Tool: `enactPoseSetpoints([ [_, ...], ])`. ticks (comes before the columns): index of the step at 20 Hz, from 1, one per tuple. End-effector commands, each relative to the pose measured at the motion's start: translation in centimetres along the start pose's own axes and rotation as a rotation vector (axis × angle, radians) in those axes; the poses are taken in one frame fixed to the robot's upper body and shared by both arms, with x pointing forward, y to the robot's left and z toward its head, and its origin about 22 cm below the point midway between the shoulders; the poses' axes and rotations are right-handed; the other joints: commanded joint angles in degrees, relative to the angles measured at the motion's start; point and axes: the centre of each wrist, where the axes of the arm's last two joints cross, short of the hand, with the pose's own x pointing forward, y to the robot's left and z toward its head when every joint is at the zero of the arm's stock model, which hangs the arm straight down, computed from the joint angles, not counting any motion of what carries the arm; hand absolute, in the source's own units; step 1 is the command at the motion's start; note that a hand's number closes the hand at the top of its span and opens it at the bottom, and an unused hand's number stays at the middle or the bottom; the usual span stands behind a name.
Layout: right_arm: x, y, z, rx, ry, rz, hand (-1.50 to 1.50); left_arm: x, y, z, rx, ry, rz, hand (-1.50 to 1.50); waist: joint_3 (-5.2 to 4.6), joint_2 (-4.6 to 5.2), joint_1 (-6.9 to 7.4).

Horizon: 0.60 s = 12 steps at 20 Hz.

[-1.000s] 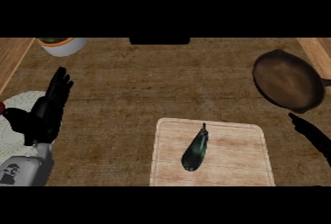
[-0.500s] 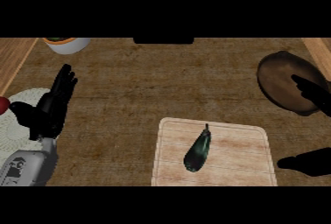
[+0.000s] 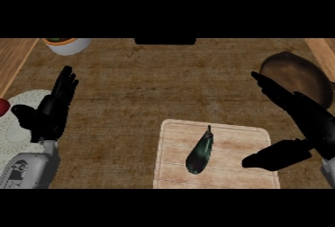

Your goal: Pick the eggplant from the cutting board and place it in the pan

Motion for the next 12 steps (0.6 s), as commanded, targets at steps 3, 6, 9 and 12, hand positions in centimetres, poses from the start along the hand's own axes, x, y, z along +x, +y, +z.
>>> enactPoseSetpoints([
  [3,0.3,1.6,-0.9,0.048,0.095,0.047,-1.50,1.5,1.2,-1.7,0.003,0.000,0.008,0.00,0.01,-0.03,-0.38],
  [6,-0.8,2.3,-0.5,0.043,0.128,0.017,-1.50,0.4,0.9,-0.5,0.013,0.006,-0.002,0.00,0.03,-0.08,-0.41],
  [9,-0.6,3.9,-1.3,0.011,0.157,0.028,-1.50,1.5,-0.4,0.4,0.007,0.009,0.031,0.00,0.04,-0.10,-0.23],
  [12,-1.7,2.6,-2.4,0.035,0.230,0.075,-1.50,0.7,0.2,-1.3,0.011,-0.003,-0.006,0.00,0.03,0.00,-0.38],
])
